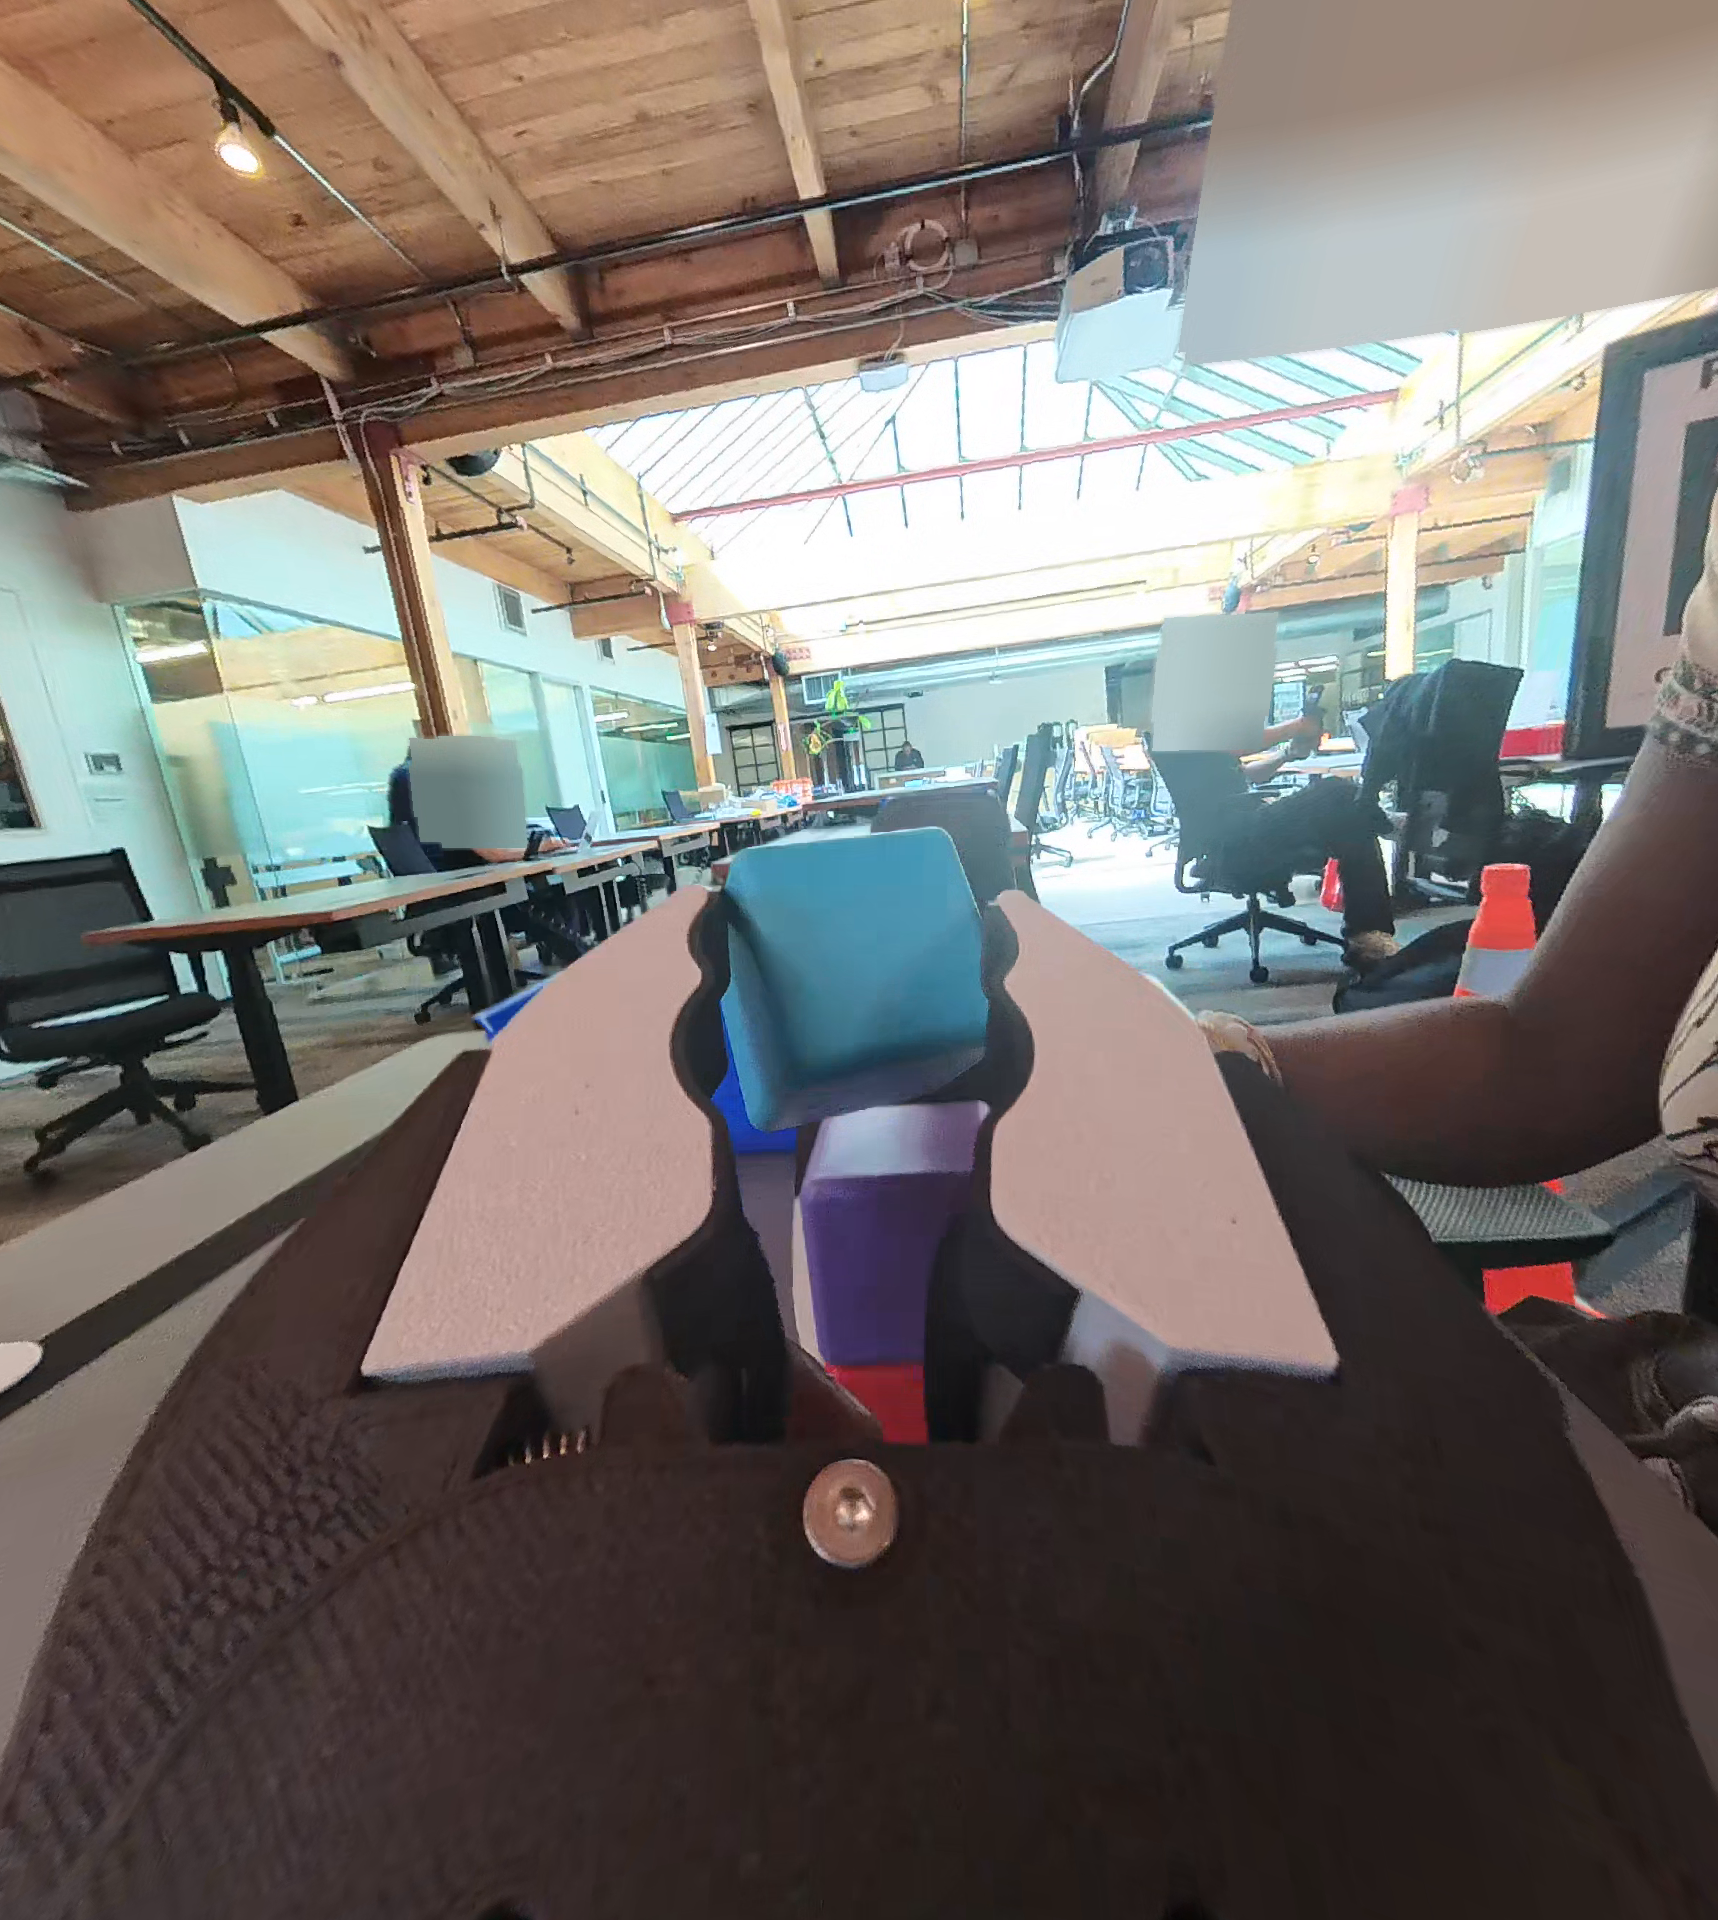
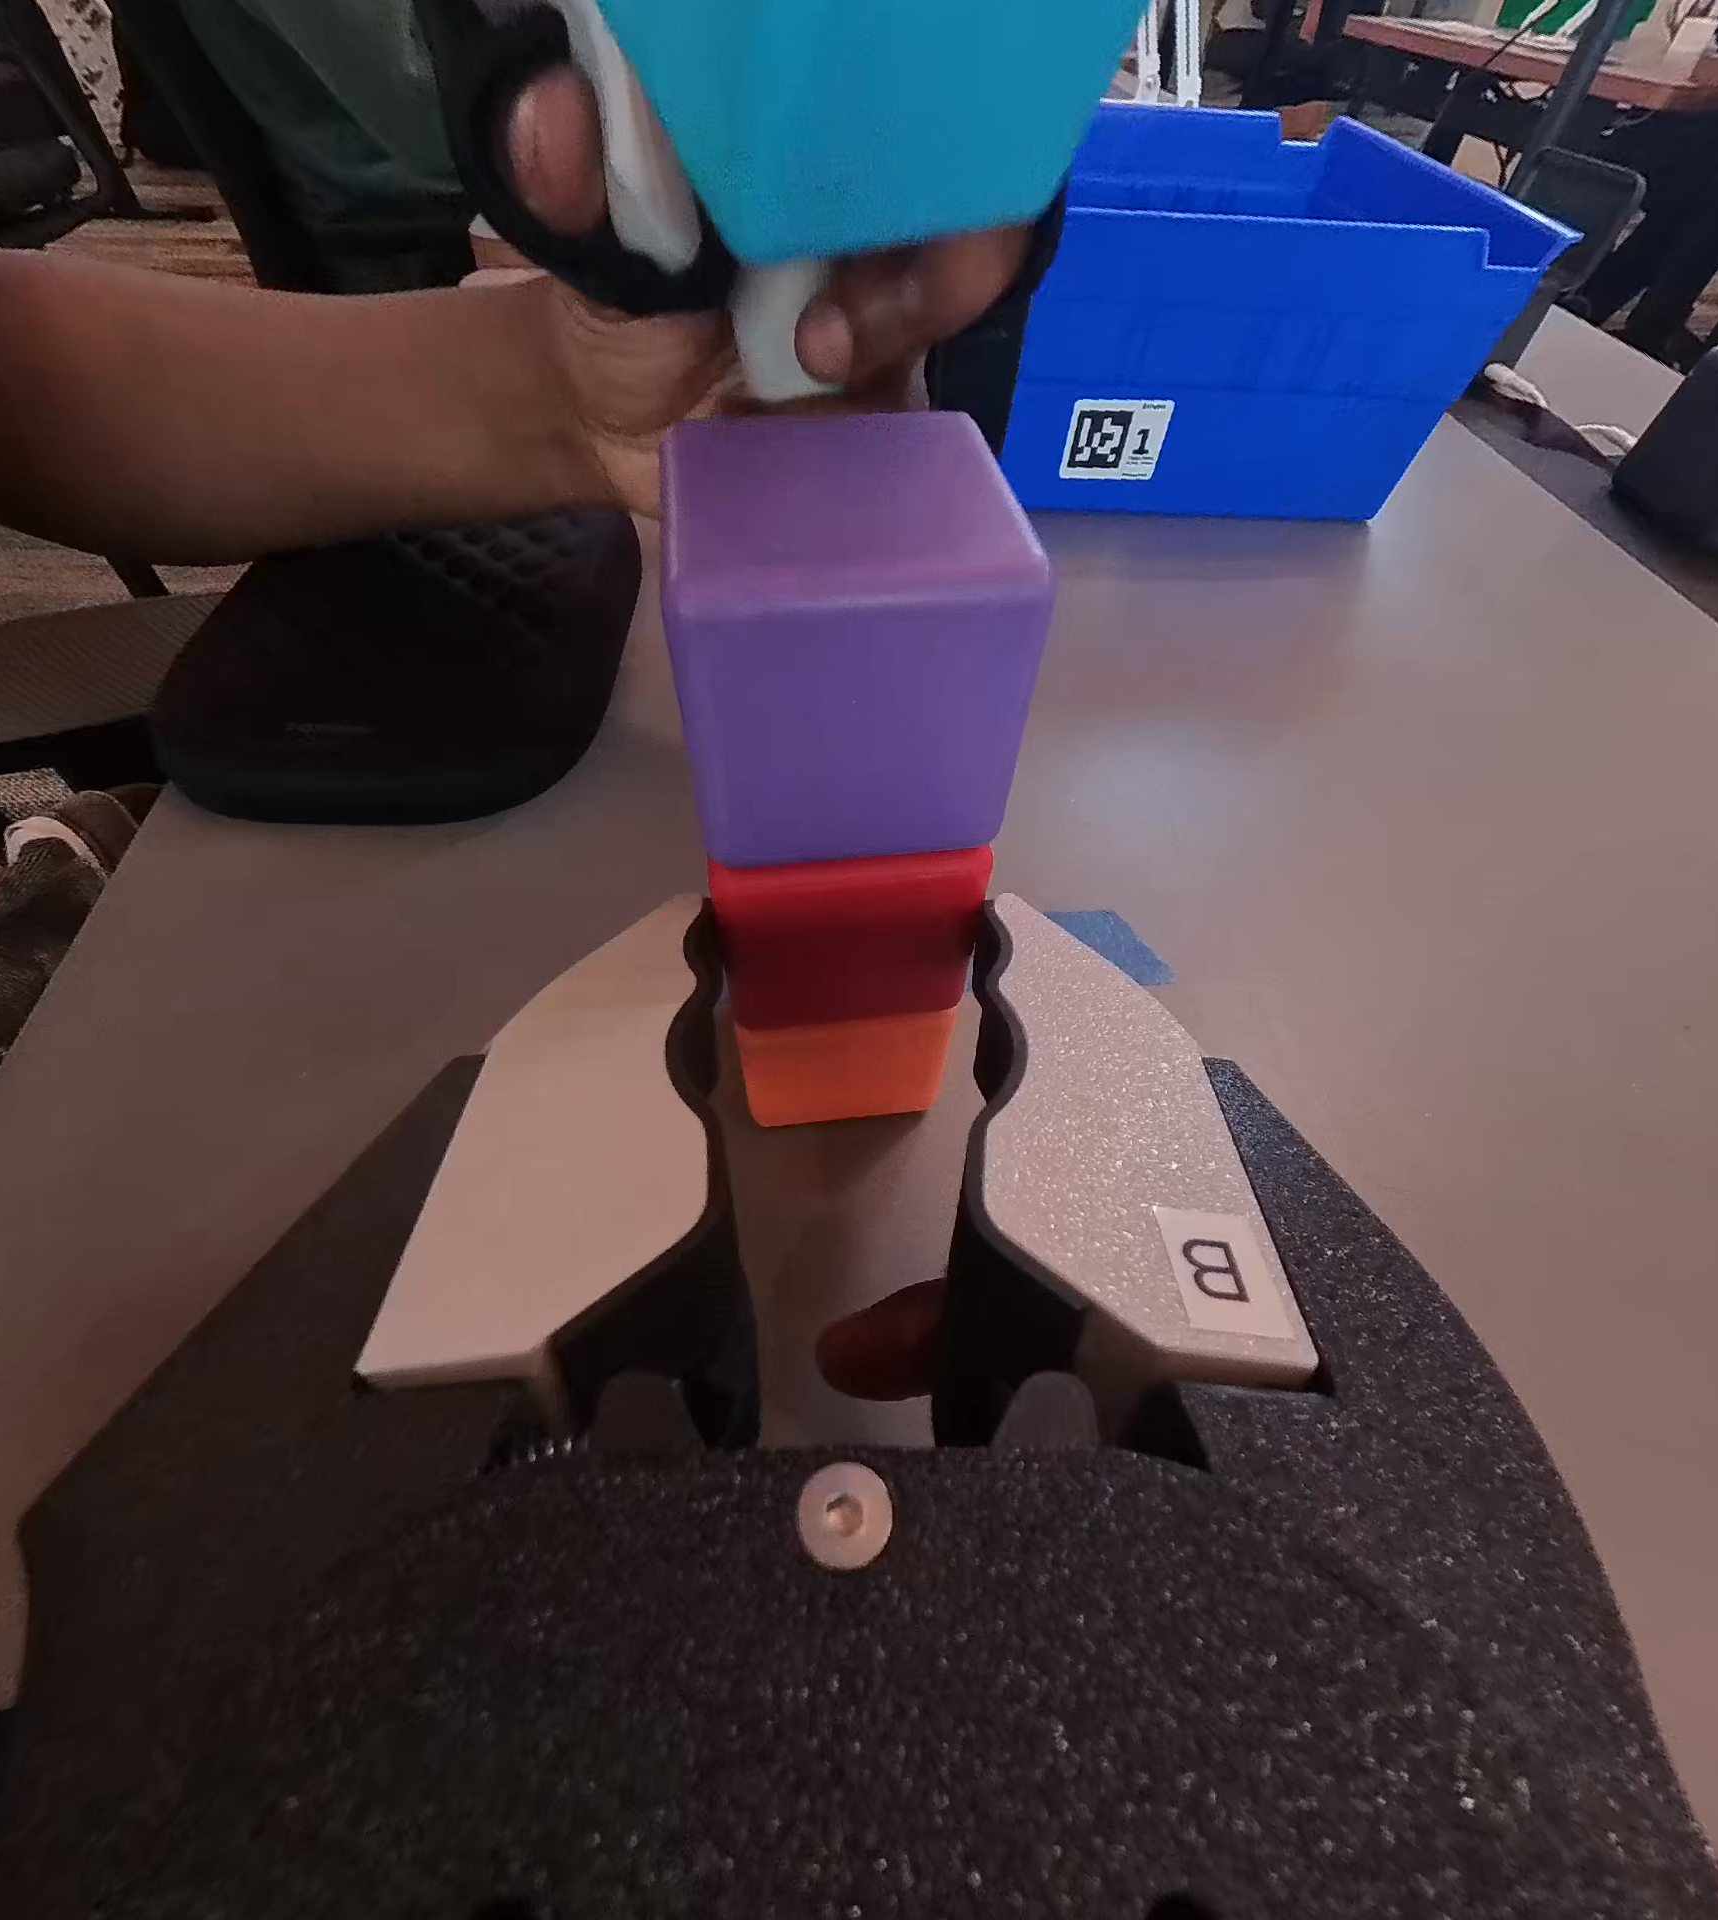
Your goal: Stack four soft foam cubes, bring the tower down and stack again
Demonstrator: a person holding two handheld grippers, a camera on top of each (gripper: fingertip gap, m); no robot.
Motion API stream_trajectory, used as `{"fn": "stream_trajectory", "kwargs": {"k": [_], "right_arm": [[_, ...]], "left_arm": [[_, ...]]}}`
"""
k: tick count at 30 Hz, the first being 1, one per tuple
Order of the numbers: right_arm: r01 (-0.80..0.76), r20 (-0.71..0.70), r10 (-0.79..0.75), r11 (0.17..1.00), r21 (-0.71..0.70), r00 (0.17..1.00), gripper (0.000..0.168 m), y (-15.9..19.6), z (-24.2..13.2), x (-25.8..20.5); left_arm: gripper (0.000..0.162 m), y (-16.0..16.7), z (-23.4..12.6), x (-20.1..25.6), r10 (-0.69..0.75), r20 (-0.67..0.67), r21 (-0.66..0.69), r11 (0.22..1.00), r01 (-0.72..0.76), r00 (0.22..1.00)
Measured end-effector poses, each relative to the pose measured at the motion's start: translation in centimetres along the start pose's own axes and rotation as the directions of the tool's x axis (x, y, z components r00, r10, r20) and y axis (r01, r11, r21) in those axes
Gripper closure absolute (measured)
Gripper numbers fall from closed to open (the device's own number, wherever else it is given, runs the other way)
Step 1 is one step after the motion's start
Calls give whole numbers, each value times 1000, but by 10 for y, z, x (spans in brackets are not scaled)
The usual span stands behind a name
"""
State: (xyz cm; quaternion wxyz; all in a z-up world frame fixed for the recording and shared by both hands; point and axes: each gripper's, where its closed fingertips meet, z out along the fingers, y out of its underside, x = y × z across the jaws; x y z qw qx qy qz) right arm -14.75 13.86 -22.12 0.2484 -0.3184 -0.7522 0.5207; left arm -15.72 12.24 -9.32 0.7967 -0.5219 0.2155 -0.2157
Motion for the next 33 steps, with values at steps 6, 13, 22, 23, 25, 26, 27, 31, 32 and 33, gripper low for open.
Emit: {"fn": "stream_trajectory", "kwargs": {"k": [6,13,22,23,25,26,27,31,32,33], "right_arm": [[1,-1,-1,1000,-2,1000,121,0,0,0],[-4,-2,4,1000,-3,1000,121,0,0,1],[-6,-2,6,1000,-4,1000,122,0,1,0],[-7,-2,7,1000,-4,1000,122,0,1,0],[-7,-2,7,1000,-4,1000,121,0,1,0],[-7,-2,7,1000,-3,1000,121,0,1,0],[-6,-1,6,1000,-3,1000,121,0,1,0],[1,-3,-1,1000,-6,1000,121,0,1,0],[-1,-4,0,1000,-7,1000,121,0,0,0],[-3,-4,3,1000,-8,1000,121,1,0,1]], "left_arm": [[116,12,5,4,-56,-49,-72,996,53,997],[116,15,7,2,-190,-104,-298,942,152,976],[117,20,13,4,-296,-147,-656,743,131,944],[117,21,13,4,-303,-146,-686,716,124,942],[116,24,15,4,-319,-140,-739,664,116,937],[116,25,17,4,-331,-136,-763,636,115,934],[116,26,18,5,-343,-135,-785,609,111,929],[117,32,19,9,-398,-135,-866,492,87,908],[117,32,19,8,-398,-137,-878,473,75,907],[117,33,19,8,-399,-136,-888,455,67,907]]}}
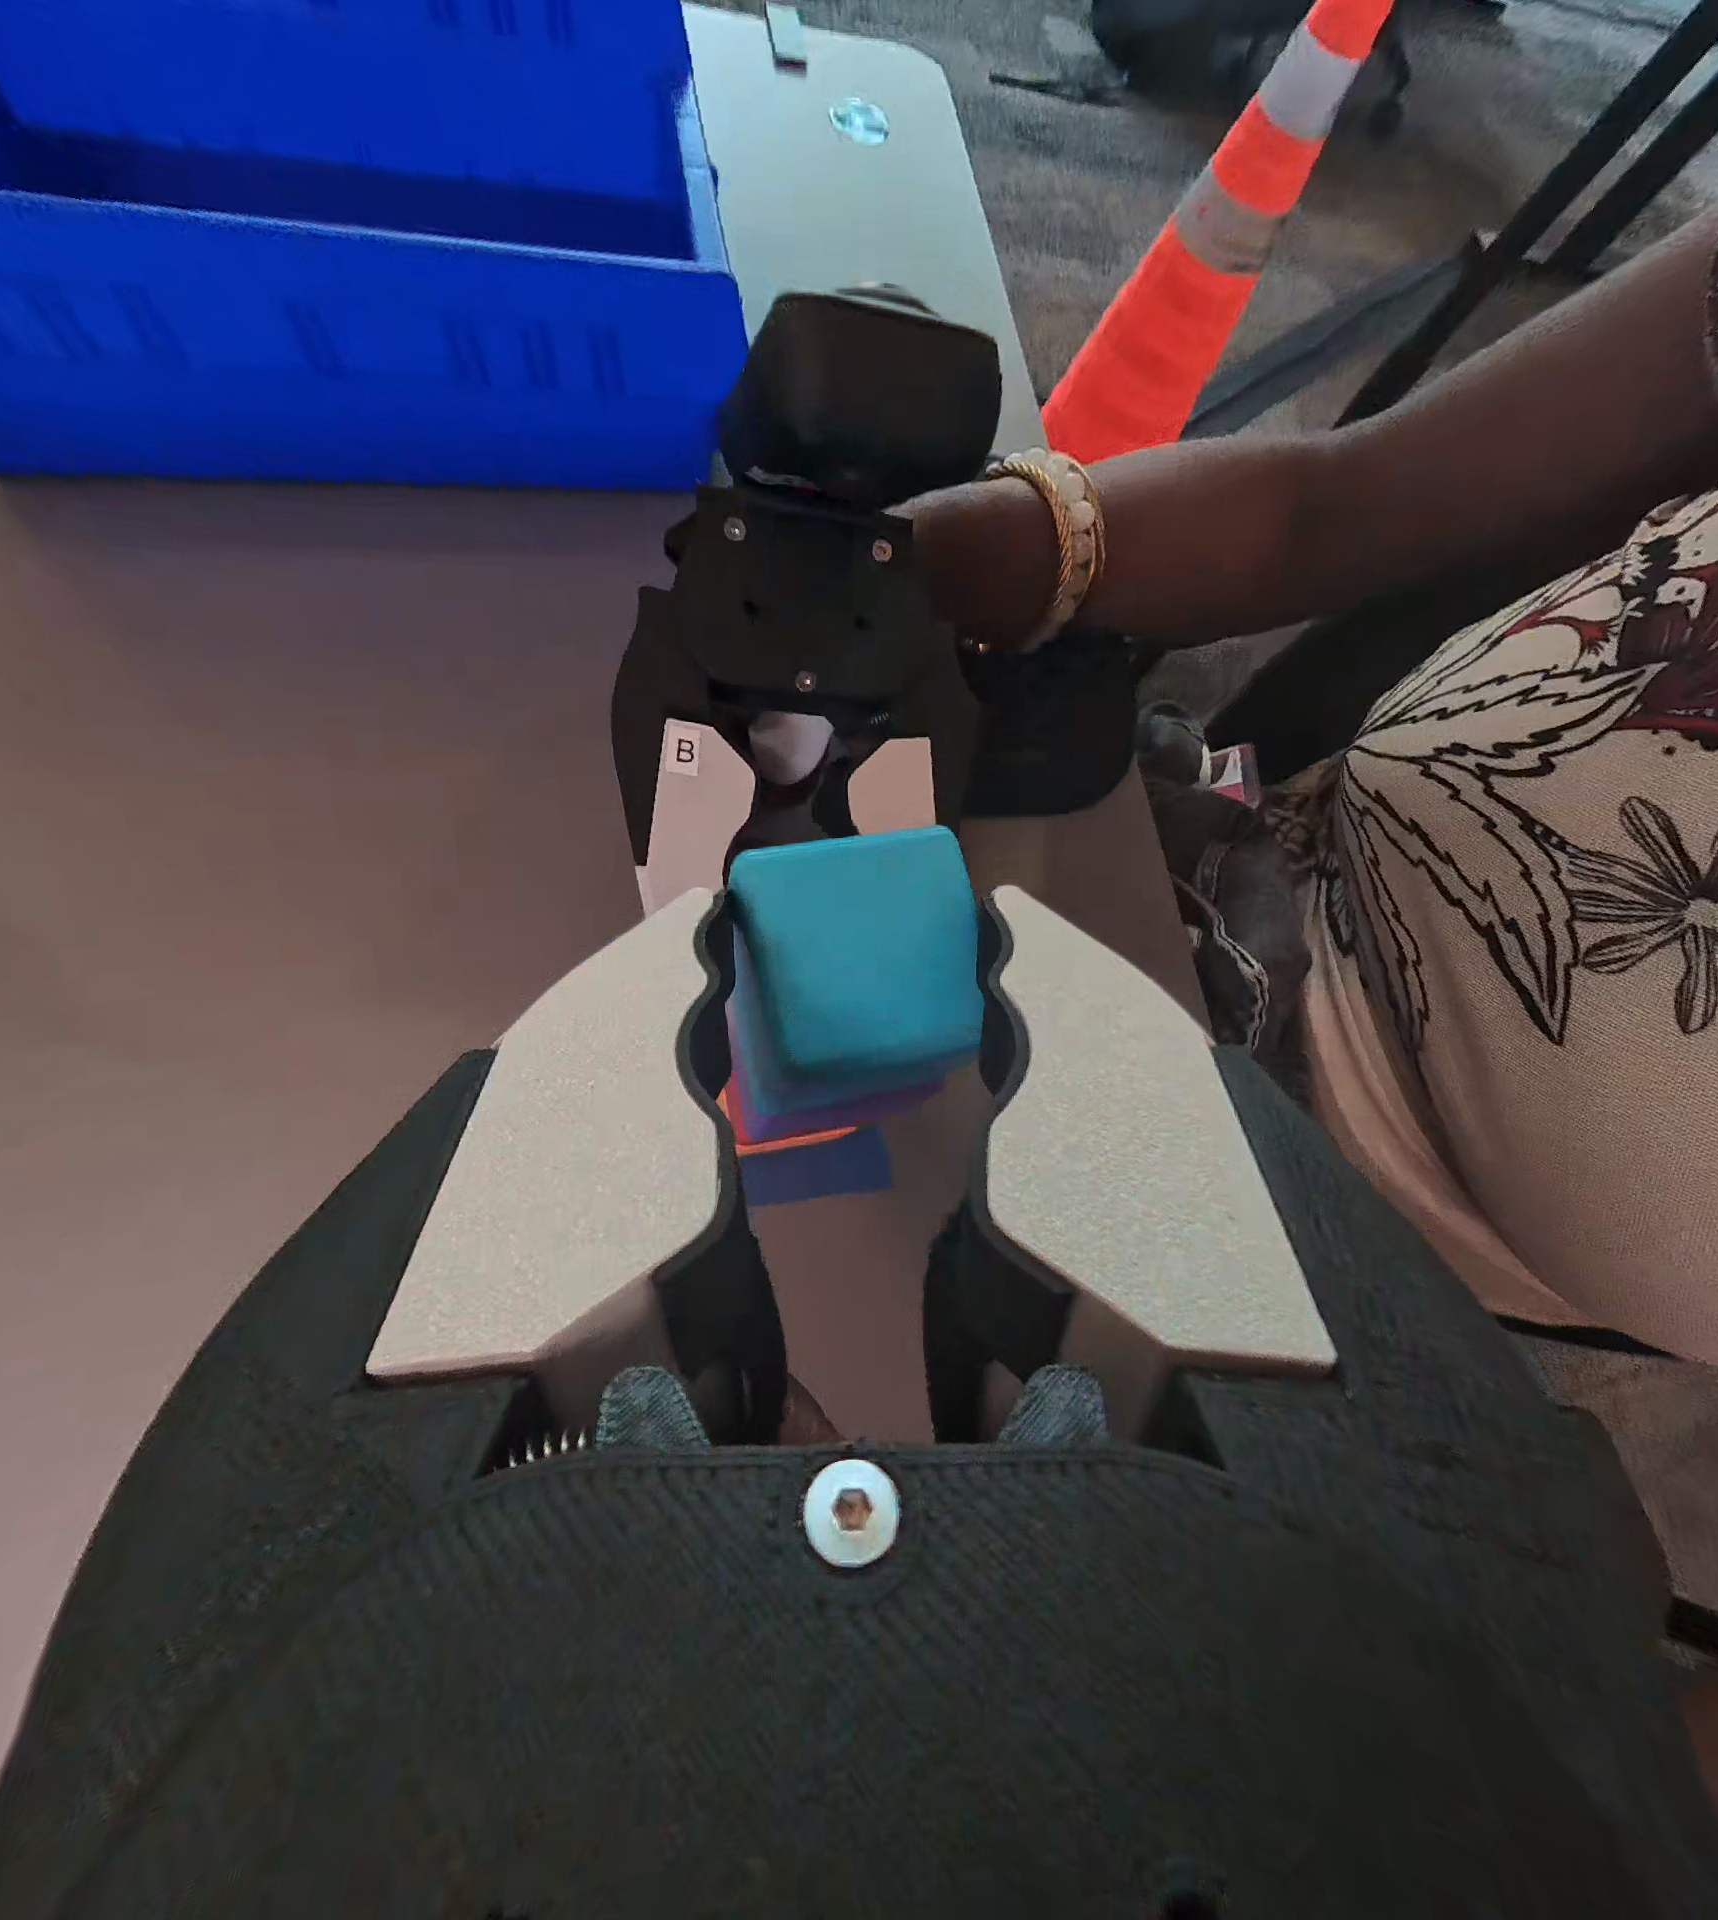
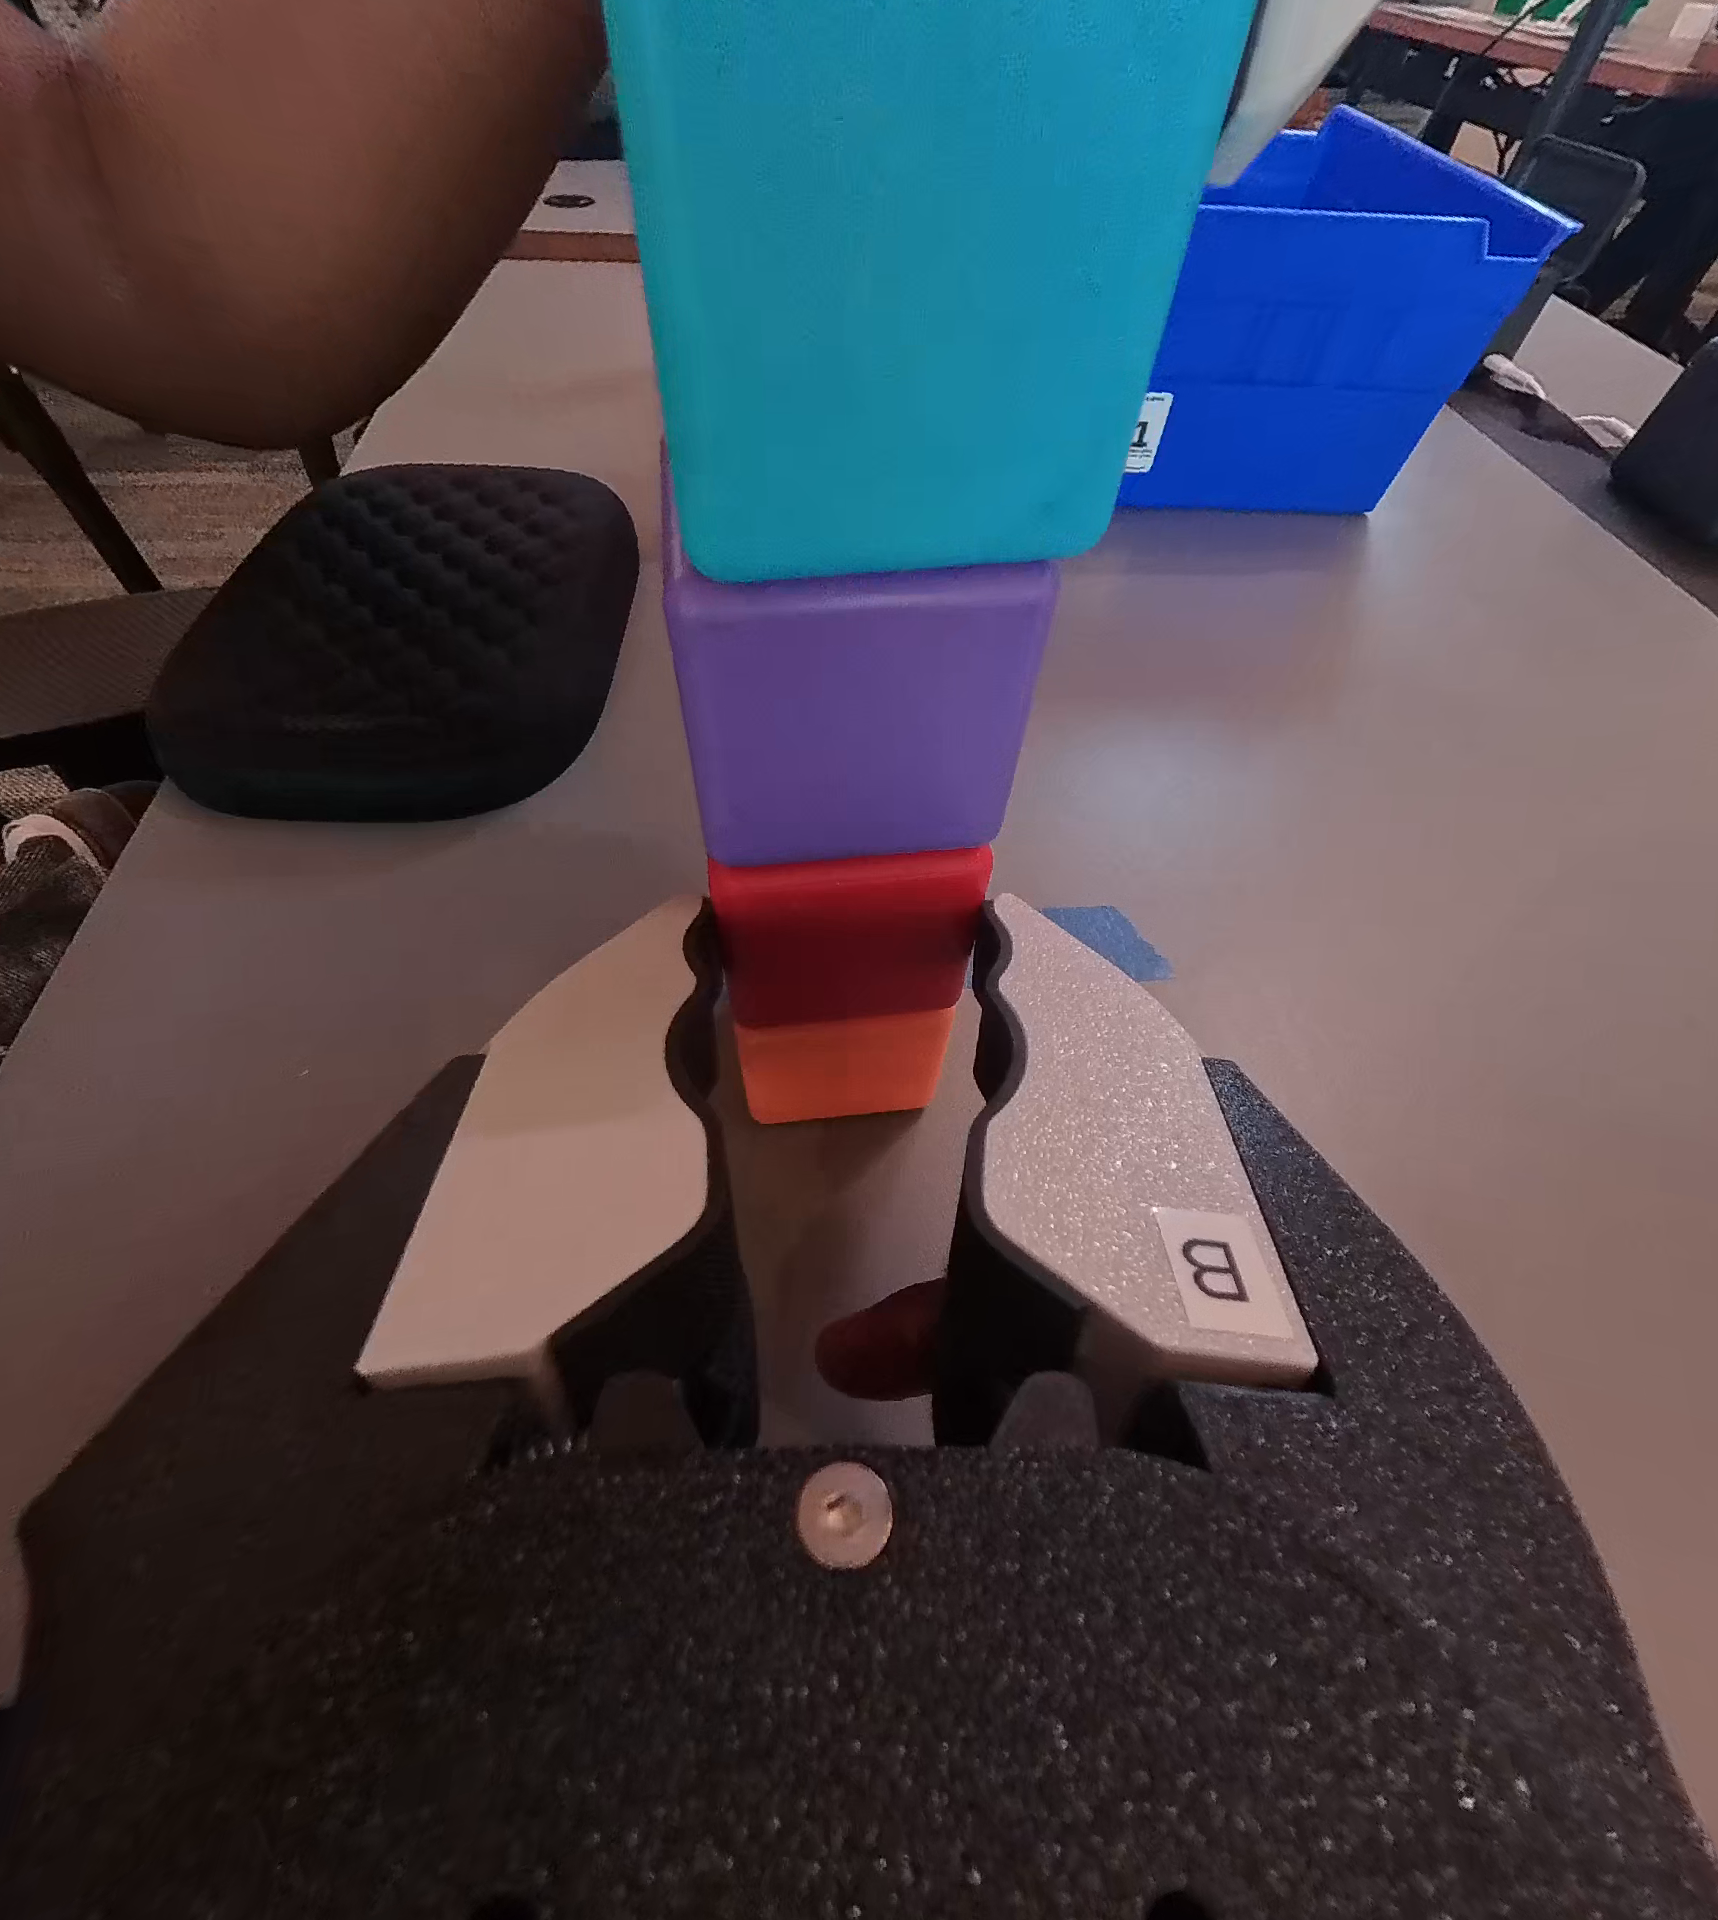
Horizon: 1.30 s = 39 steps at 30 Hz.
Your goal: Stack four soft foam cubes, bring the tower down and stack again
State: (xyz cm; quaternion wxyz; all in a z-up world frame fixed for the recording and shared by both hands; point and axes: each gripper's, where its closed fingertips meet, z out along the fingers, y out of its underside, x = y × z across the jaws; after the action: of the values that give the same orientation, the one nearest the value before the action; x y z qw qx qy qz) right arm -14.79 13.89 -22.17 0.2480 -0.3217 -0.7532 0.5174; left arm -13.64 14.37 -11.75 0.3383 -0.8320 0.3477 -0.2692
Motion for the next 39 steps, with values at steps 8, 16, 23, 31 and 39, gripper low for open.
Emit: {"fn": "stream_trajectory", "kwargs": {"k": [8,16,23,31,39], "right_arm": [[0,-3,0,1000,-4,1000,121,0,0,0],[-9,-3,9,1000,0,1000,121,1,0,1],[-9,-3,9,1000,0,1000,121,1,0,1],[14,-6,-14,997,-74,1000,109,12,3,1],[-70,-27,77,975,211,997,68,-40,-30,10]], "left_arm": [[117,0,0,1,51,1,3,999,-51,999],[117,-1,1,0,89,-32,2,996,-89,995],[117,0,1,0,83,-11,24,996,-83,996],[83,-10,-2,-4,206,126,100,971,-219,970],[32,-8,-37,-7,-33,325,628,755,-190,945]]}}
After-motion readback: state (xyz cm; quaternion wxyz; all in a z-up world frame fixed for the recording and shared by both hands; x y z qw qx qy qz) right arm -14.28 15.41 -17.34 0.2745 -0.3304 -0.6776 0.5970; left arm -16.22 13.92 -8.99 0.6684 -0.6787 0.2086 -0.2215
